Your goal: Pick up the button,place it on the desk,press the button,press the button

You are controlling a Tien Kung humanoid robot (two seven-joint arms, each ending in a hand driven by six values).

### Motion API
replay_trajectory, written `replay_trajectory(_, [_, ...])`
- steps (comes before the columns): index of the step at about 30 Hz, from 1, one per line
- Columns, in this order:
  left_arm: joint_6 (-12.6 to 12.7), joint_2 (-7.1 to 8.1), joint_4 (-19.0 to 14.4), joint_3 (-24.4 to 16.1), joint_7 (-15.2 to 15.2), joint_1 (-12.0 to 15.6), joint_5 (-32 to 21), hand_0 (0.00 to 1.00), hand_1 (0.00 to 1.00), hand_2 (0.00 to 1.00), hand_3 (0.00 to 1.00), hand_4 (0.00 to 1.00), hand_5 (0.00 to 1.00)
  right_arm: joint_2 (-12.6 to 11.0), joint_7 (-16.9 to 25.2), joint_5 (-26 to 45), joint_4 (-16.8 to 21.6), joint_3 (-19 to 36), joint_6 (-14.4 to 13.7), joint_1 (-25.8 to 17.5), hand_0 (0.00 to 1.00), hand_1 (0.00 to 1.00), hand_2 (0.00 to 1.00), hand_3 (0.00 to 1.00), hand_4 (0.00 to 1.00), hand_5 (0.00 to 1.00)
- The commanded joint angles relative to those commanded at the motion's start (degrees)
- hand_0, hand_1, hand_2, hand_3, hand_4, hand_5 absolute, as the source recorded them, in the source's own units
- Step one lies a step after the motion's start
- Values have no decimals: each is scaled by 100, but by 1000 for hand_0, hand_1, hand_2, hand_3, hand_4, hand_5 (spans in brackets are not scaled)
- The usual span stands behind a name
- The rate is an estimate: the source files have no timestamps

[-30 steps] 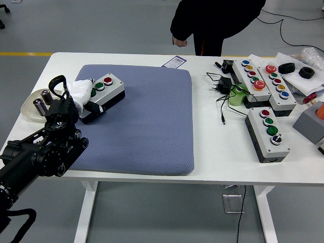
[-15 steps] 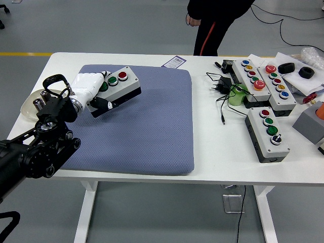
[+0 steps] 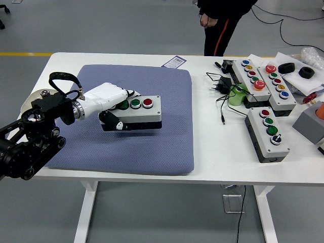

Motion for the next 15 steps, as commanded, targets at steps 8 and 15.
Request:
replay_trajectory(8, [-60, -25, 179, 189, -22, 42, 164, 52, 99, 181, 367, 160, 2, 2, 1, -2, 0, 3, -3, 7, 746, 688, 706, 580, 180, 127])
replay_trajectory(15, [-433, 2, 156, 163, -94, 73, 161, 566, 703, 823, 900, 998, 701, 5, 2, -9, 0, 10, -4, 9, 745, 688, 707, 580, 180, 127])
